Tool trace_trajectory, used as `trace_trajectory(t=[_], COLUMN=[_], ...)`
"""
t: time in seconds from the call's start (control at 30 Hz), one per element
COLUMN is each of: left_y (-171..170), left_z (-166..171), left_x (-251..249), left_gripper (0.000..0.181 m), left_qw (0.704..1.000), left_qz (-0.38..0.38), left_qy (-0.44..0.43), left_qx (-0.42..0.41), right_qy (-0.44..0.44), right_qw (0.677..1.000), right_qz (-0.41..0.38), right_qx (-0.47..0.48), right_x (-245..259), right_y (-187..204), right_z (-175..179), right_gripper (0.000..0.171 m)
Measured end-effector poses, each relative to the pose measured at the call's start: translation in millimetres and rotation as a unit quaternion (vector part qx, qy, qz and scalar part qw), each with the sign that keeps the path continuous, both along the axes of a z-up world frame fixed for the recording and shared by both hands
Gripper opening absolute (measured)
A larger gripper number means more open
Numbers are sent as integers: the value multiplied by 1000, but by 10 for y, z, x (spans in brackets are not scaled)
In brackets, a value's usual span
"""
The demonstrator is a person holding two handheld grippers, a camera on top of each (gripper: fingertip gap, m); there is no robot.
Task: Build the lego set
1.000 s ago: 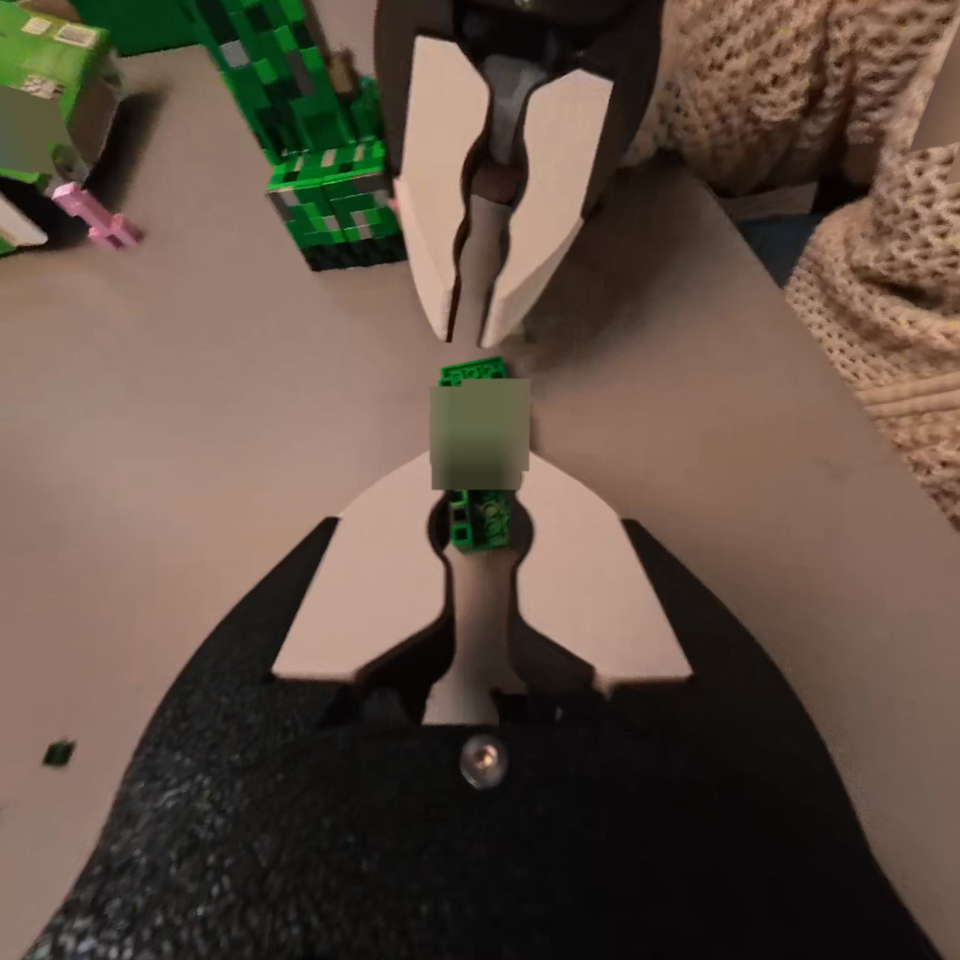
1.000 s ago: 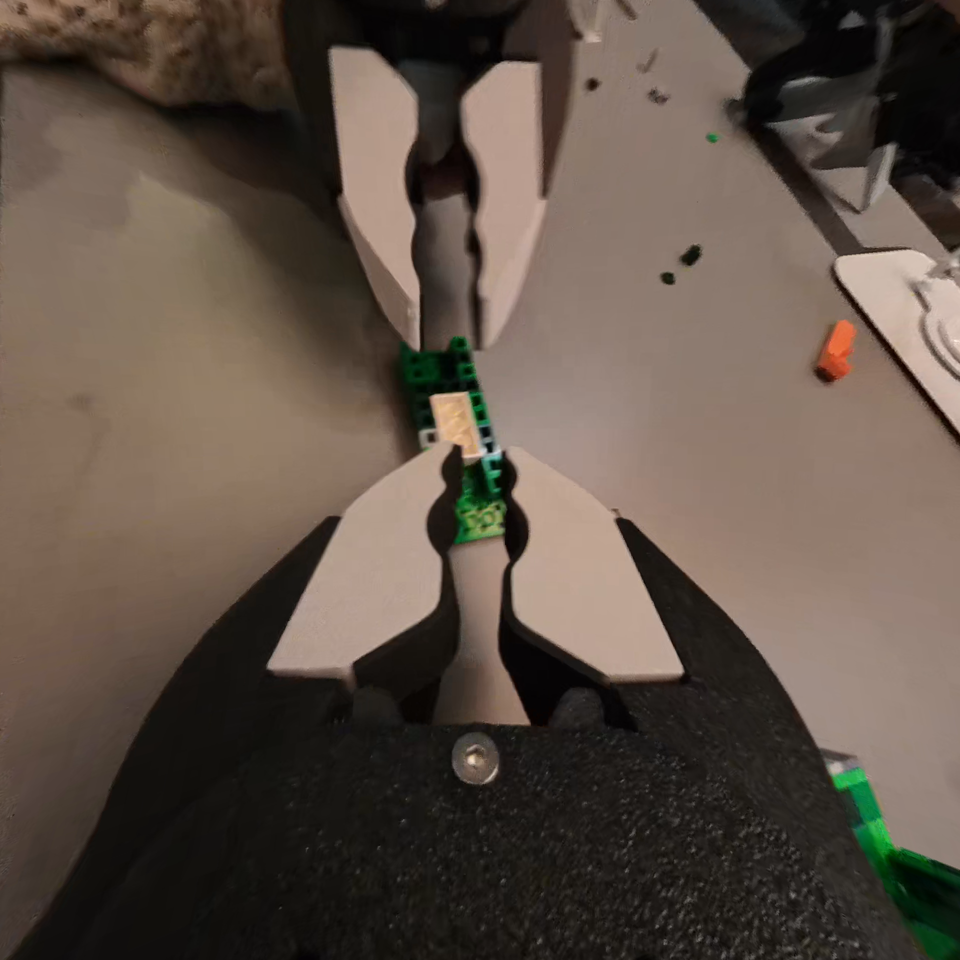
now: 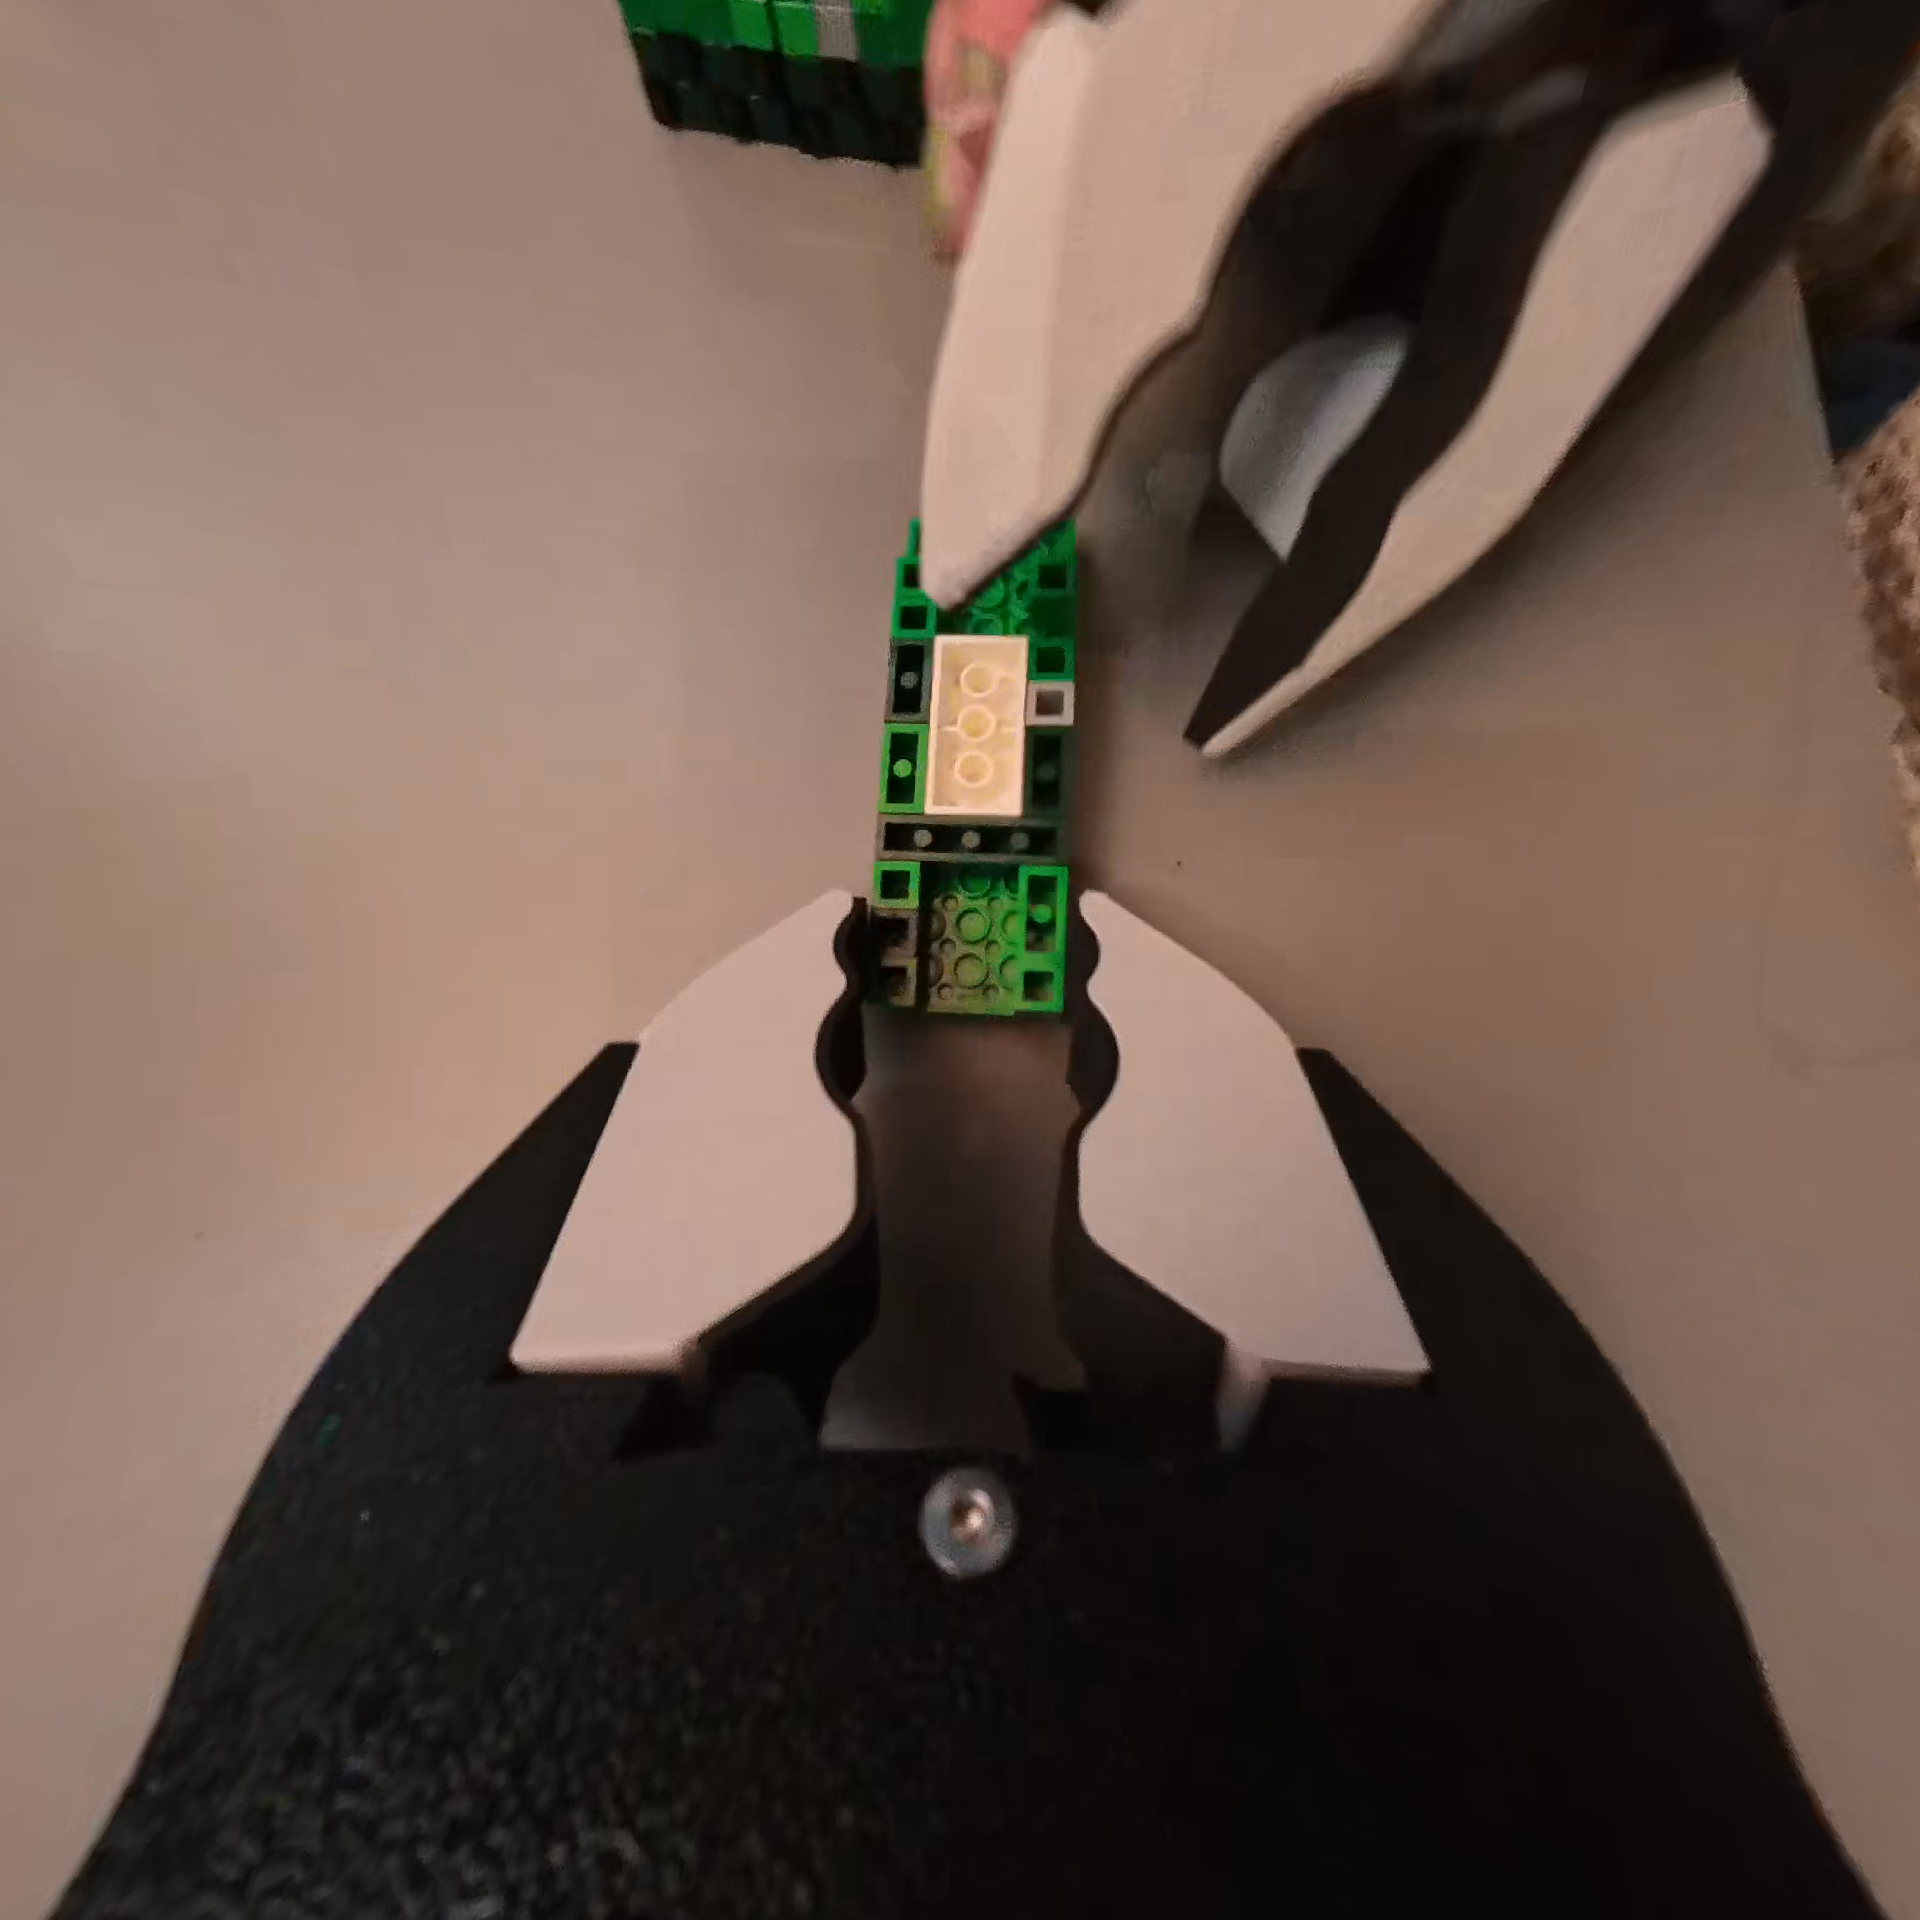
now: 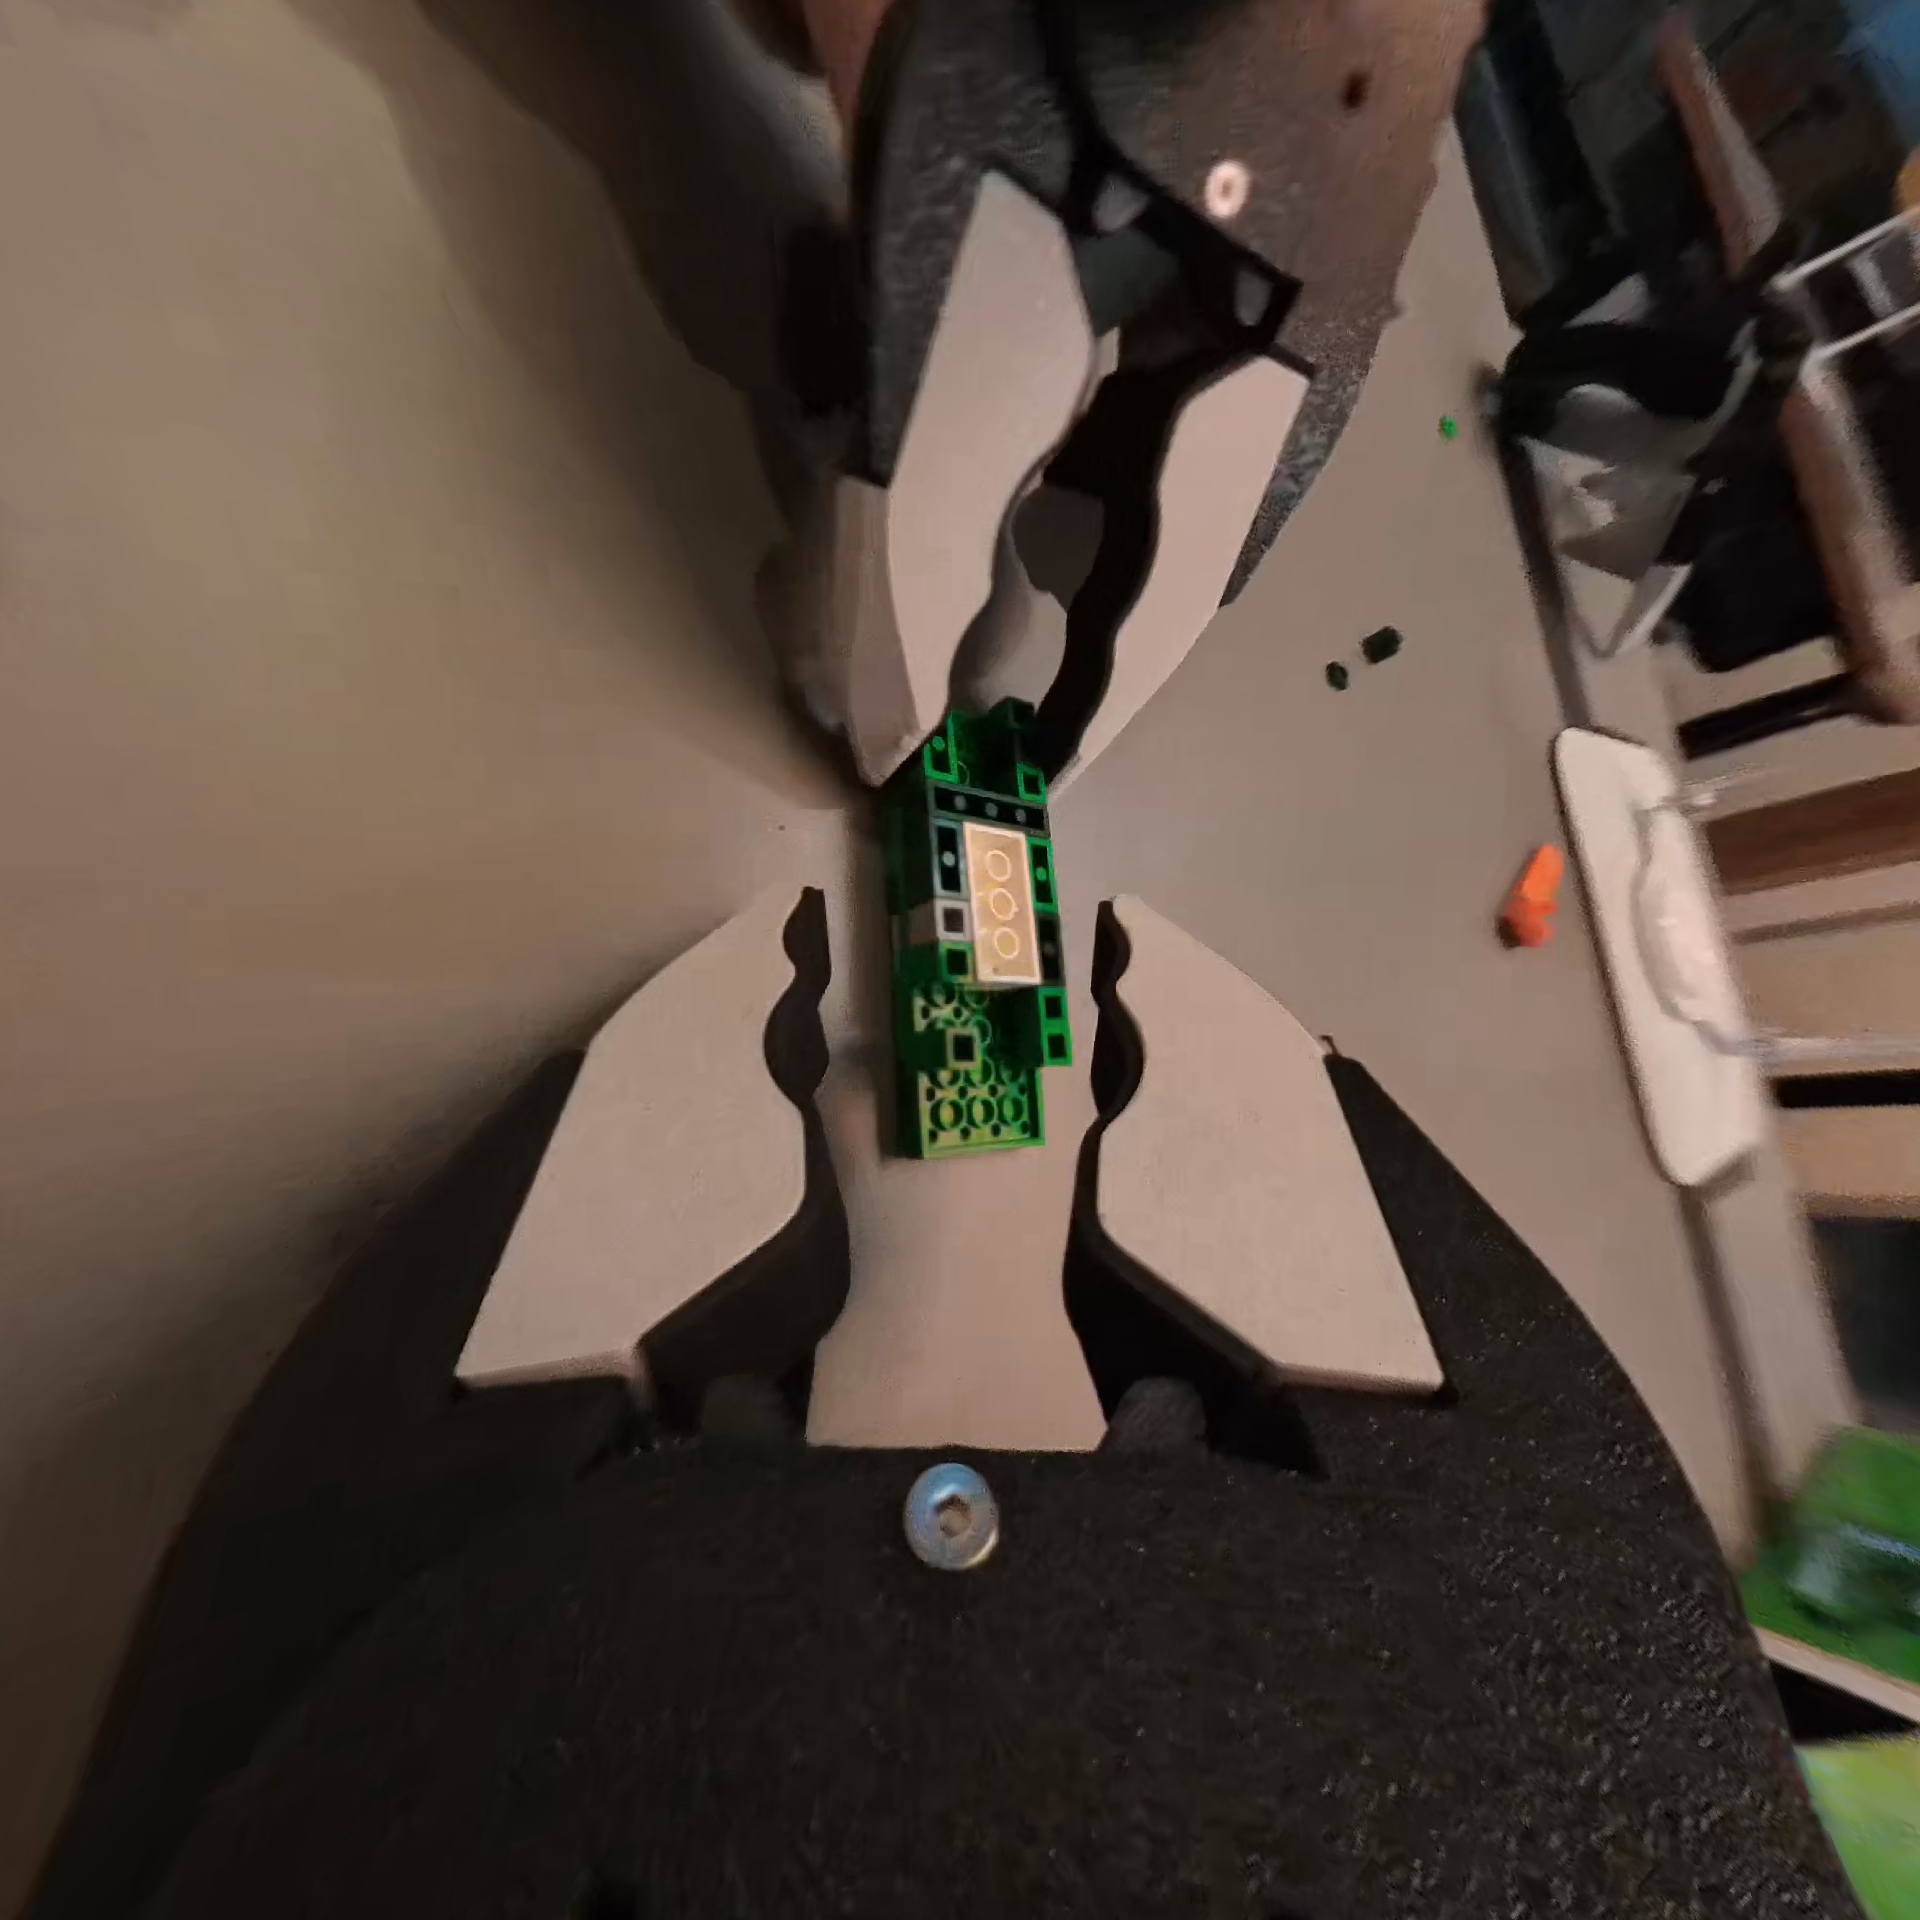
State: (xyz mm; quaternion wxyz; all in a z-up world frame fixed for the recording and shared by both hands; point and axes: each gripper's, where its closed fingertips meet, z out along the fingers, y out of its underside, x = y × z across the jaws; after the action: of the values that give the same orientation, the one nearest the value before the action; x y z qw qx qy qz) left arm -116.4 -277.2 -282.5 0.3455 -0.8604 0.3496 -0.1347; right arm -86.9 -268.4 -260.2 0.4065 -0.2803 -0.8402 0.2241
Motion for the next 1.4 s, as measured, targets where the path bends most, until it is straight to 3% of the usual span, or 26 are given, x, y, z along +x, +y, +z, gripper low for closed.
trace_trajectory(t=[0.2,0.4,0.43,0.53,0.6,0.67,0.87,1.1,1.4], left_y=[22,53,46,80,156,183,167,158,118], left_z=[67,127,164,235,272,336,417,398,369], left_x=[42,10,36,28,-54,-46,58,65,94], left_gripper=[34,35,42,76,77,70,38,17,17], left_qw=[990,987,988,995,989,970,927,899,894], left_qz=[44,46,32,-9,-29,-47,-81,-96,-117], left_qy=[-121,-143,-146,-86,11,76,164,226,235], left_qx=[-60,-49,-38,42,145,228,328,363,364], right_qy=[27,30,34,46,49,48,54,56,48], right_qw=[983,969,967,974,982,988,994,996,997], right_qz=[-23,-40,-42,-51,-56,-52,-30,-24,-14], right_qx=[181,242,250,215,171,136,91,71,66], right_x=[-156,-233,-227,-197,-170,-145,-93,-59,-37], right_y=[95,163,183,225,233,210,79,61,38], right_z=[-63,-113,-92,-12,52,95,179,211,182], right_gripper=[41,22,21,20,20,19,19,19,19])
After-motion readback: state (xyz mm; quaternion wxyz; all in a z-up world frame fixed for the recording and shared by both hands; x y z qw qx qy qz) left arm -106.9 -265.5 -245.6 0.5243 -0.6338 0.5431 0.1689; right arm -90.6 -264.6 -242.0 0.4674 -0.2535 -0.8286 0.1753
